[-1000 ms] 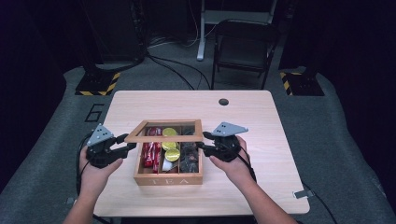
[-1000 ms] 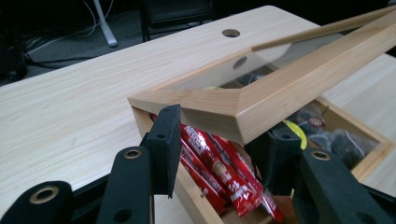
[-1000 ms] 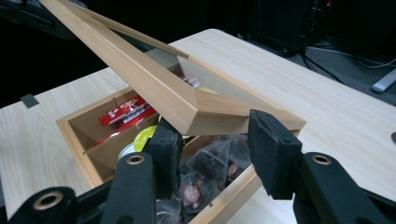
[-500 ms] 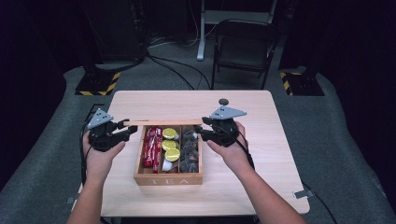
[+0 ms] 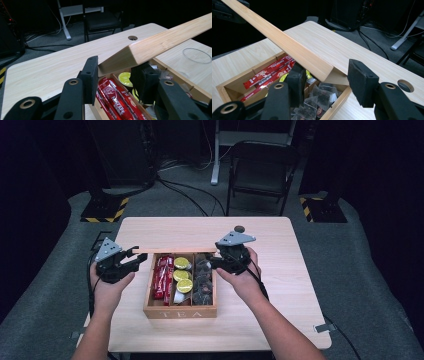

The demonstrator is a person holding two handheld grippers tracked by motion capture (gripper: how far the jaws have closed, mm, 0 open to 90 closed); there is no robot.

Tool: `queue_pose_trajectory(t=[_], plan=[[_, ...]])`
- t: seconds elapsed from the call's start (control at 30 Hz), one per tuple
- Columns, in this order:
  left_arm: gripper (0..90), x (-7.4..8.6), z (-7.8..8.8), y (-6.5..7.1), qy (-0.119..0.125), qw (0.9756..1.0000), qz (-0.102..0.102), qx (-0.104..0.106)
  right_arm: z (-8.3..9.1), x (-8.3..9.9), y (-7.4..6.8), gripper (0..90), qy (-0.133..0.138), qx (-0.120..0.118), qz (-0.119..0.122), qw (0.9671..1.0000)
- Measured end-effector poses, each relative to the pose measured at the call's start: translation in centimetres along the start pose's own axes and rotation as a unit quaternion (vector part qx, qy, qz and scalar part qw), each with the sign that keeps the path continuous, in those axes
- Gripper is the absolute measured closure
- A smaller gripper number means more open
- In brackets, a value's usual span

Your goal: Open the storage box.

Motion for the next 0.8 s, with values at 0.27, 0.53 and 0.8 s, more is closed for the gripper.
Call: queue_pose_trajectory(t=[0.27,0.53,0.8], plan=[[57.8,0.0,-0.6,-0.1,-0.011,0.9998,-0.01,-0.016,-0.4,0.0,0.2,47.8,0.006,0.0,-0.006,1.0],[57.7,-0.5,-0.9,-0.7,0.005,0.9999,0.01,0.006,-0.6,0.6,0.2,41.5,0.01,0.003,-0.012,0.9999],[57.7,-1.1,-1.2,-1.3,0.012,0.9996,0.018,0.018,-1.2,2.7,-0.1,41.6,-0.007,0.005,-0.032,0.9995]])
Point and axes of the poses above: each handheld gripper's, and its own axes: z roughly backward along the jaws, x roughly out of its underside, y roughly to its right, the point moved 8 cm from there along -z, roughly forward along the jaws, and after that the axes turned 11 degrees about -y, right-handed, at the moved point
